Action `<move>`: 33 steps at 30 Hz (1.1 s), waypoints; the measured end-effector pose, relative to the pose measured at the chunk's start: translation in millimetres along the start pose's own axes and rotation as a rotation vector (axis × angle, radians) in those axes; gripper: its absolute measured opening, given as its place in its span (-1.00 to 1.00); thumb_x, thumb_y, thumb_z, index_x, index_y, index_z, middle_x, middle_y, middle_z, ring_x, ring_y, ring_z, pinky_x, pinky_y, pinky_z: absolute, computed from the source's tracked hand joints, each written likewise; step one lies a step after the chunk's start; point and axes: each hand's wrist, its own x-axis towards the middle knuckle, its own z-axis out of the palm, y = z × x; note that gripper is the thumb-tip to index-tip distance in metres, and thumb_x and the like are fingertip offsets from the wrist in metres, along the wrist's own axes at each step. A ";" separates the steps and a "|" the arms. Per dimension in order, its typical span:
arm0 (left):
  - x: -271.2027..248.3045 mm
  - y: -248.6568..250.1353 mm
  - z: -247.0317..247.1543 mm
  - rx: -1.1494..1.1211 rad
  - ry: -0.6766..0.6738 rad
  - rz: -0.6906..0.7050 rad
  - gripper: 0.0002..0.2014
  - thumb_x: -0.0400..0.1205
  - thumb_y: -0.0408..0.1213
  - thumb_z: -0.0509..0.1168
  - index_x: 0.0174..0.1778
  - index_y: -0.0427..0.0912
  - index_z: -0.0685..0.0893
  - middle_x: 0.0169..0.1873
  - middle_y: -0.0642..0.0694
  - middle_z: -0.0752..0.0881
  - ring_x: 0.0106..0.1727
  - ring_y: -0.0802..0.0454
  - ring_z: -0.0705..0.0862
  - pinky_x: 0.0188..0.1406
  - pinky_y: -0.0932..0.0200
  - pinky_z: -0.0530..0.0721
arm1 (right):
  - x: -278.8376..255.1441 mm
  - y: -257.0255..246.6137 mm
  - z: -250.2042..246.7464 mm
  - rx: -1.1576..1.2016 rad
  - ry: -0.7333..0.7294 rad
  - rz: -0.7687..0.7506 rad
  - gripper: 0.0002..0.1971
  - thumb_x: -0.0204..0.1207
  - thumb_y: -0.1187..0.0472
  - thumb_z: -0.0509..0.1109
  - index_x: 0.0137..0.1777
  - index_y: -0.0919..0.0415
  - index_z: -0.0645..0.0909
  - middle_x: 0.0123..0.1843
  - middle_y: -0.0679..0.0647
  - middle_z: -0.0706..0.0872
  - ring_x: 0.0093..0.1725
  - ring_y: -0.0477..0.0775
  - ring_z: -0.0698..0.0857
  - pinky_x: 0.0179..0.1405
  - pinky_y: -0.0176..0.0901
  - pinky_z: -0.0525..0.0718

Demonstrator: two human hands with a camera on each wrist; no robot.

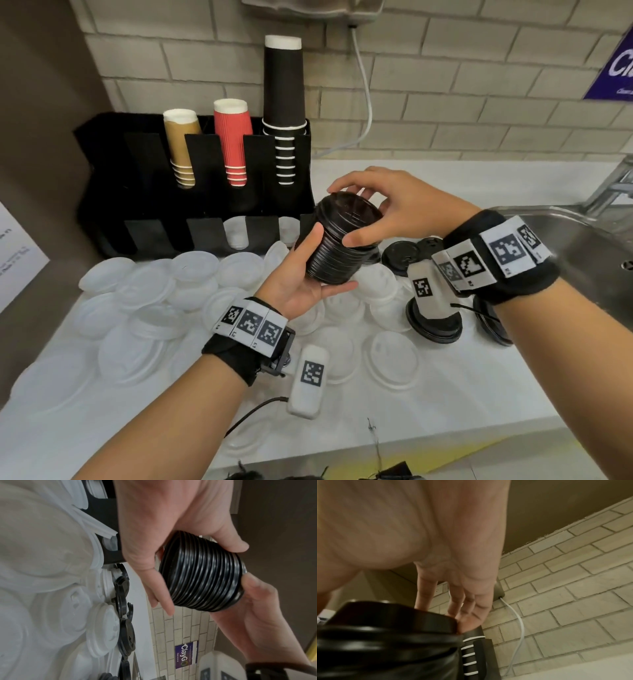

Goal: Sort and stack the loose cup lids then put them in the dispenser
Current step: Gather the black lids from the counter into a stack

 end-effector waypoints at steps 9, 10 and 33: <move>-0.3 1.0 -0.1 -0.071 -0.029 0.006 -0.54 0.39 0.19 0.34 0.03 -0.02 0.86 0.18 -0.25 0.77 0.21 -0.22 0.75 -0.02 -0.13 0.79 | 6.8 -2.9 4.5 0.002 -0.057 -0.006 -0.31 0.21 -0.08 0.64 0.39 -0.16 0.55 0.23 -0.04 0.57 0.20 -0.02 0.59 0.09 -0.20 0.68; -0.3 1.7 -0.8 -0.072 -0.028 0.006 -0.51 0.37 0.20 0.35 0.05 -0.03 0.85 0.17 -0.25 0.78 0.19 -0.21 0.76 -0.01 -0.14 0.79 | 8.7 -2.7 4.3 0.007 -0.072 0.004 -0.29 0.20 -0.09 0.64 0.40 -0.17 0.54 0.23 -0.05 0.57 0.21 -0.01 0.58 0.11 -0.18 0.68; 8.9 40.4 -28.8 -0.075 -0.104 0.094 -0.50 0.61 0.01 0.28 0.41 -0.17 0.62 0.35 -0.26 0.67 0.35 -0.18 0.67 0.13 -0.10 0.73 | 25.5 -15.7 25.5 0.096 0.077 -0.058 -0.74 0.62 0.09 0.34 0.29 0.03 0.56 0.23 -0.15 0.55 0.22 -0.33 0.52 0.14 -0.61 0.45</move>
